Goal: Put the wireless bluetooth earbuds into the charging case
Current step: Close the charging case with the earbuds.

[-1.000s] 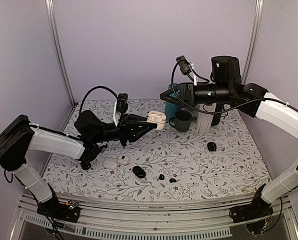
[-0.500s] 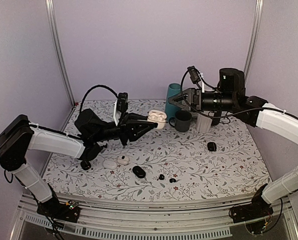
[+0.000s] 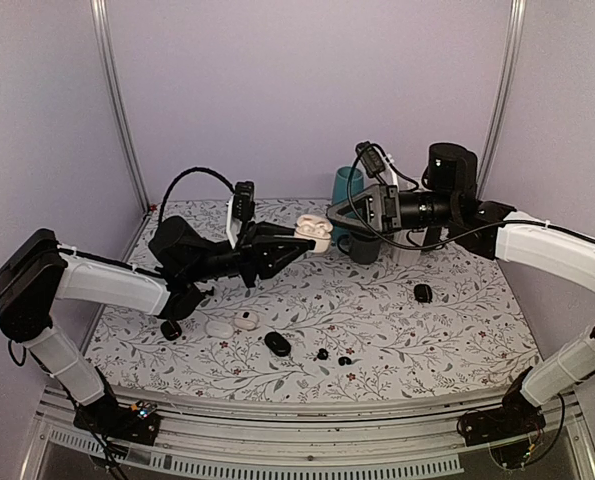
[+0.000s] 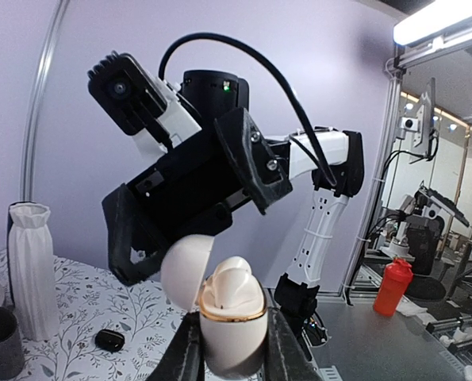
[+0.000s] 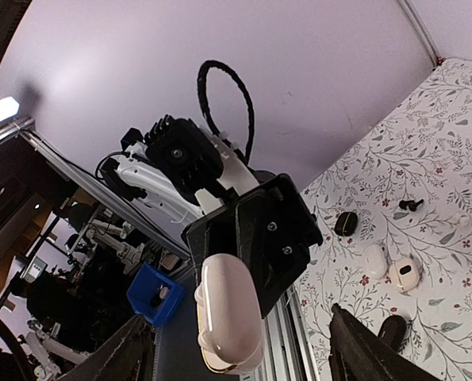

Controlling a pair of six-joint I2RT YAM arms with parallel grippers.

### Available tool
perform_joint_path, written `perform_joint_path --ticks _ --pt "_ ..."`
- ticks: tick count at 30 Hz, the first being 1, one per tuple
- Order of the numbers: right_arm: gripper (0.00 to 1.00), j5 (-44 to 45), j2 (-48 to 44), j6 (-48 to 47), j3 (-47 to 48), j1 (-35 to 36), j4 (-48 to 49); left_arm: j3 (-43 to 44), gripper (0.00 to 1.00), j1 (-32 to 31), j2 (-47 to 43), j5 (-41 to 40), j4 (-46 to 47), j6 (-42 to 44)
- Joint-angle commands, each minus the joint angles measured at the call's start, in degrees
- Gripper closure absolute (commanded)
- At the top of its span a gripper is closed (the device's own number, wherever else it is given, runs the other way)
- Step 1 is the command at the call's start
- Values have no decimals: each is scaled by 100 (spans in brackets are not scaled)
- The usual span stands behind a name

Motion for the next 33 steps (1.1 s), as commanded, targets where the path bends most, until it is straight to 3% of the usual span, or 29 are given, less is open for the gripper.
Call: perform_joint_path --ticks 1,14,19,24,33 --pt "24 -625 191 -7 159 212 196 189 100 37 96 -113 108 16" --pt "30 -181 -283 -761 278 320 -36 119 100 131 171 -372 -64 -322" --pt "33 585 -236 -1388 412 347 -811 119 100 131 114 -356 -55 -401" --pt "39 1282 -284 -1828 251 354 -830 135 100 131 85 -323 23 -582" --pt "44 1116 -211 -1960 -12 509 -499 205 100 159 28 -407 -68 -818"
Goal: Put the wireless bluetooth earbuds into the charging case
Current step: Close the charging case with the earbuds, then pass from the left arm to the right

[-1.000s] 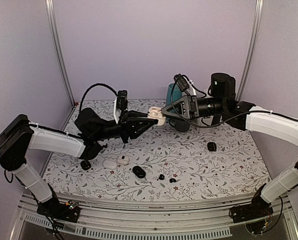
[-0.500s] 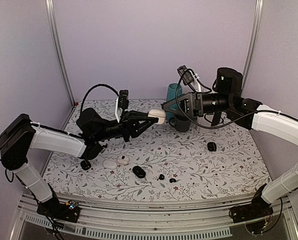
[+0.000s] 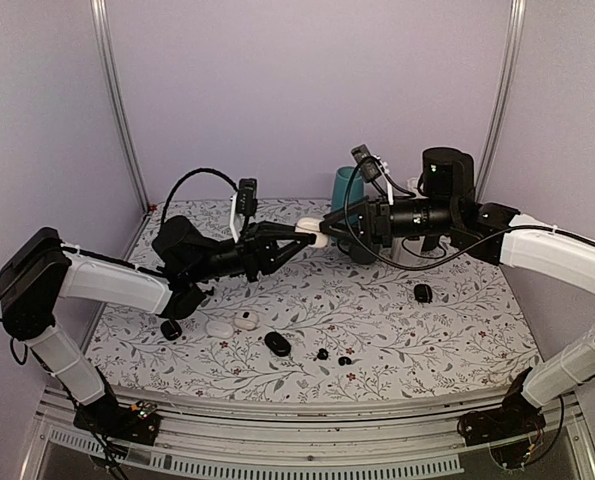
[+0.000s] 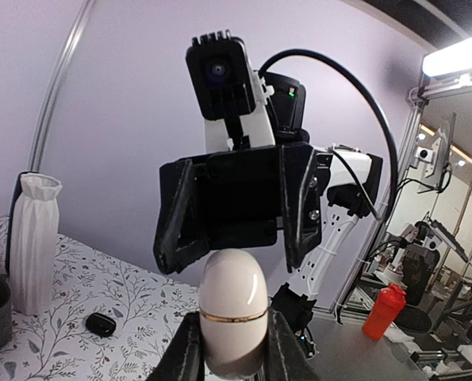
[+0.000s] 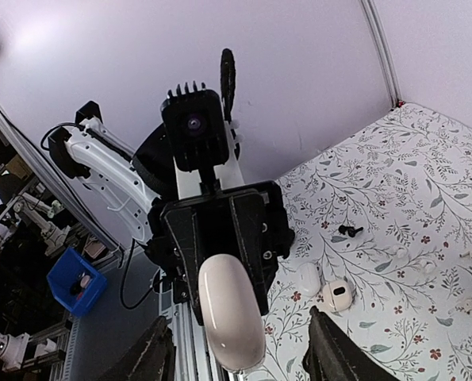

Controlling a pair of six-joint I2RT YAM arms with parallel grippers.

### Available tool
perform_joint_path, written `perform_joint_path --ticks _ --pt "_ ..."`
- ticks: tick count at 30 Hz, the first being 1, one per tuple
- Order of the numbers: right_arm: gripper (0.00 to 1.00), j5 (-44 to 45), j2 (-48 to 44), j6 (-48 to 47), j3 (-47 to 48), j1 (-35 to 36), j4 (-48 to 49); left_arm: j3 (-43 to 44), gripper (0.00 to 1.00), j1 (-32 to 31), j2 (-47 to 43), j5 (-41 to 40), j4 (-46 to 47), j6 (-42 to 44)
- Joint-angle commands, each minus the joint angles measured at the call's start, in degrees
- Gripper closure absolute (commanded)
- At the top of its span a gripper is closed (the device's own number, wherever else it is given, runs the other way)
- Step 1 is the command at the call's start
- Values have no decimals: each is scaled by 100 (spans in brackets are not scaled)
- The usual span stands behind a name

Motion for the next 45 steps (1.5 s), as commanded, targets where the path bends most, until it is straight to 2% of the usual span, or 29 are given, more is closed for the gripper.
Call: perform_joint_path --ticks 1,16,25,31,39,41,43,45 --pt "45 20 -23 -214 -50 108 187 178 100 104 -79 -61 15 -166" --pt "63 -235 103 -64 -71 120 478 260 100 106 -61 -169 -64 -356" --pt "67 -291 168 -51 -46 119 487 297 100 108 -20 -197 -65 -444" --pt "78 -340 223 -10 -26 124 500 302 100 104 0 -215 -64 -462" --pt "79 -408 300 43 18 121 531 306 100 102 52 -219 -69 -453" --pt "80 -398 329 56 25 118 521 306 98 105 70 -226 -66 -461" --pt "90 -402 348 79 24 114 518 299 94 107 79 -240 -64 -462" --pt "95 -395 347 91 12 119 525 277 85 104 59 -296 -79 -472"
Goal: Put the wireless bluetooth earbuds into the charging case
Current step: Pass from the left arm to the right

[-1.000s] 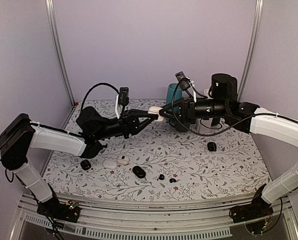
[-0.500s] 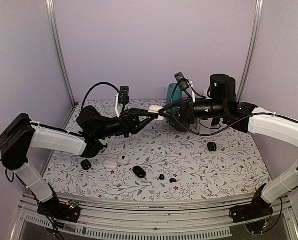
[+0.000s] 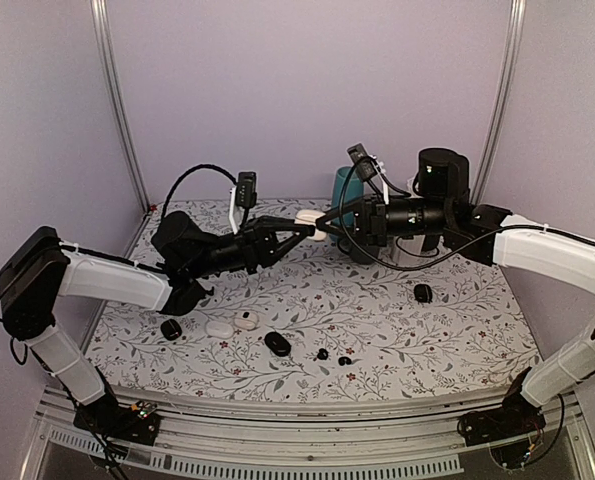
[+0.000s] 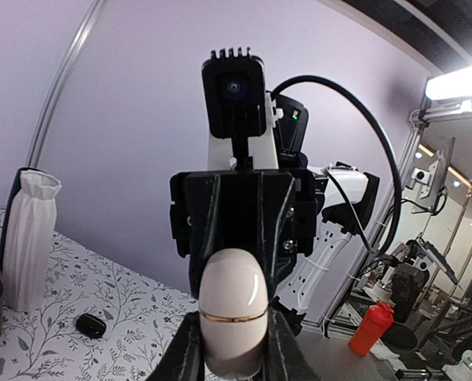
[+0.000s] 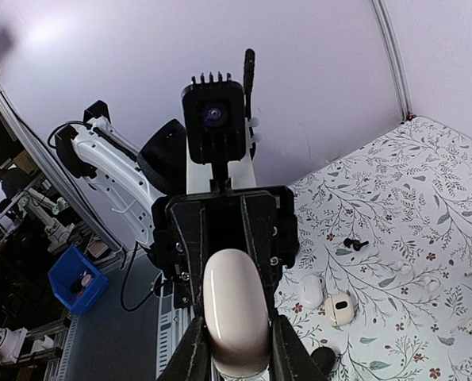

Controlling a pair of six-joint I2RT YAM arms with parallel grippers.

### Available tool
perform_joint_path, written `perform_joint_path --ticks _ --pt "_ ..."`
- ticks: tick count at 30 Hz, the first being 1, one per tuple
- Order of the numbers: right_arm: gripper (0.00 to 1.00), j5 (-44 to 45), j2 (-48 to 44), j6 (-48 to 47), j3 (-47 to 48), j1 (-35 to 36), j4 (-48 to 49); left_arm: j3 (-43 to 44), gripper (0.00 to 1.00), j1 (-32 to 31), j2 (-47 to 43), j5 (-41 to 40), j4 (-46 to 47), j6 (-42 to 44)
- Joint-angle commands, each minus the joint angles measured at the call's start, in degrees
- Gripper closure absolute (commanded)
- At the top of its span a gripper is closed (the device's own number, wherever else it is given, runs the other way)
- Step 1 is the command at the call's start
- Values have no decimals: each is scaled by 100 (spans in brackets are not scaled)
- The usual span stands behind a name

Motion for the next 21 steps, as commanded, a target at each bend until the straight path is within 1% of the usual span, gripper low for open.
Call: perform_joint_path --ticks 1,3,5,7,8,9,10,15,21 --pt "96 -194 137 102 37 77 48 120 80 57 47 -226 -54 23" --pt "96 -161 122 118 36 73 56 74 65 56 0 -309 -117 58" --pt "96 -79 111 159 21 71 58 32 48 62 -59 -390 -210 133" --pt "97 2 73 210 -14 51 82 -20 36 59 -127 -437 -246 221" --pt "97 54 66 244 -37 24 83 -50 24 58 -157 -458 -268 256" --pt "97 88 47 283 -71 -6 102 -81 10 63 -192 -479 -298 301" --pt "97 134 28 348 -126 -45 139 -109 5 60 -226 -501 -336 350" --pt "97 423 -150 660 -456 -288 252 -336 4 70 -384 -638 -556 552" --pt "97 733 -383 954 -899 -523 410 -786 4 130 -736 -992 -738 769"
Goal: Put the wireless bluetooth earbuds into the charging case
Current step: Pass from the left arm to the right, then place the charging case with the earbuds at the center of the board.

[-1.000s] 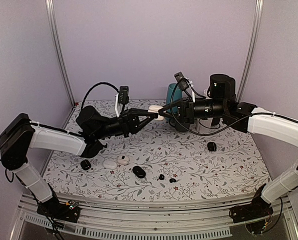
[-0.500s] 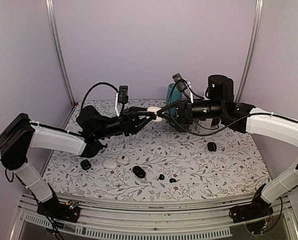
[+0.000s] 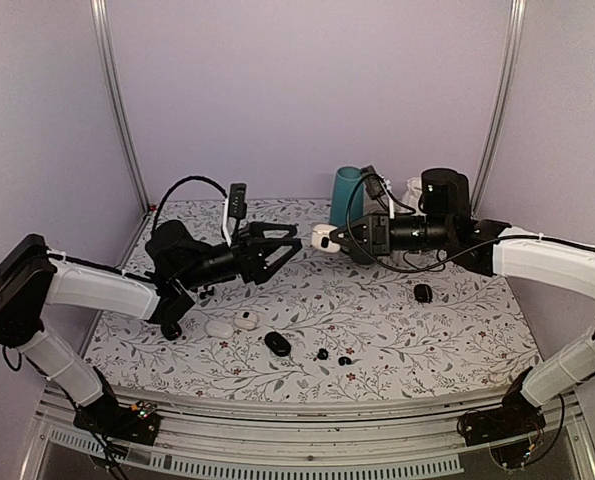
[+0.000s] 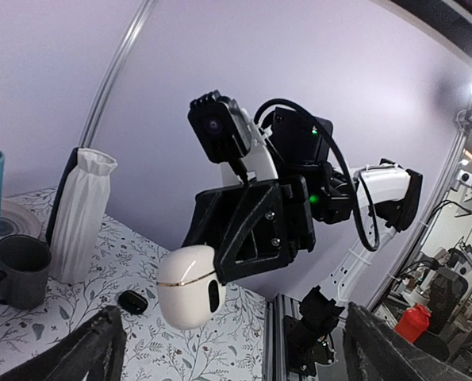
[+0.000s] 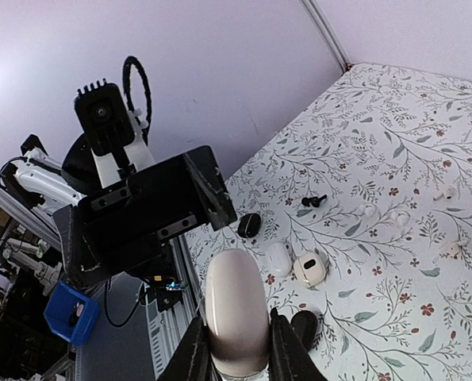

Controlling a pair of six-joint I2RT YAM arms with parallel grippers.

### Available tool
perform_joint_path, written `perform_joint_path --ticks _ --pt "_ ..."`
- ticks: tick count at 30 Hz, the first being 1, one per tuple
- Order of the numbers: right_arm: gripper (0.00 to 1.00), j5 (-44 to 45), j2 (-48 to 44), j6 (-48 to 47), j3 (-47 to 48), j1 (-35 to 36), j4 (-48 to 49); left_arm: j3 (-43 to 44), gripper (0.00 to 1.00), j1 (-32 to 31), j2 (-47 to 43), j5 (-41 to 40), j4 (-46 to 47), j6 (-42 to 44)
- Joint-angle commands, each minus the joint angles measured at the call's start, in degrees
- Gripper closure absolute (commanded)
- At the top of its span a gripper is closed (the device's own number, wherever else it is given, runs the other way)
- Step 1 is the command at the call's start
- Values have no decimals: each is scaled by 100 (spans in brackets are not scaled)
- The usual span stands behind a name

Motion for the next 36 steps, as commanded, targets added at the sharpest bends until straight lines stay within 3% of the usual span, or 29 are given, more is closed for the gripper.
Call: perform_joint_path --ticks 1,14,18,29,36 --pt "97 331 -342 328 -224 -155 282 -264 4 120 -384 -389 -328 340" --pt "97 1045 -813 768 -1329 -476 465 -188 4 435 -1386 -1255 -2600 718" --pt "97 1363 -886 904 -1718 -634 451 -153 4 473 -1556 -1924 -3161 566" --pt "97 1764 -275 1399 -2419 -1097 519 -485 4 581 -2000 -3236 -3688 235" --pt "97 1669 526 1462 -2325 -1241 651 -553 4 617 -2138 -3230 -3984 571"
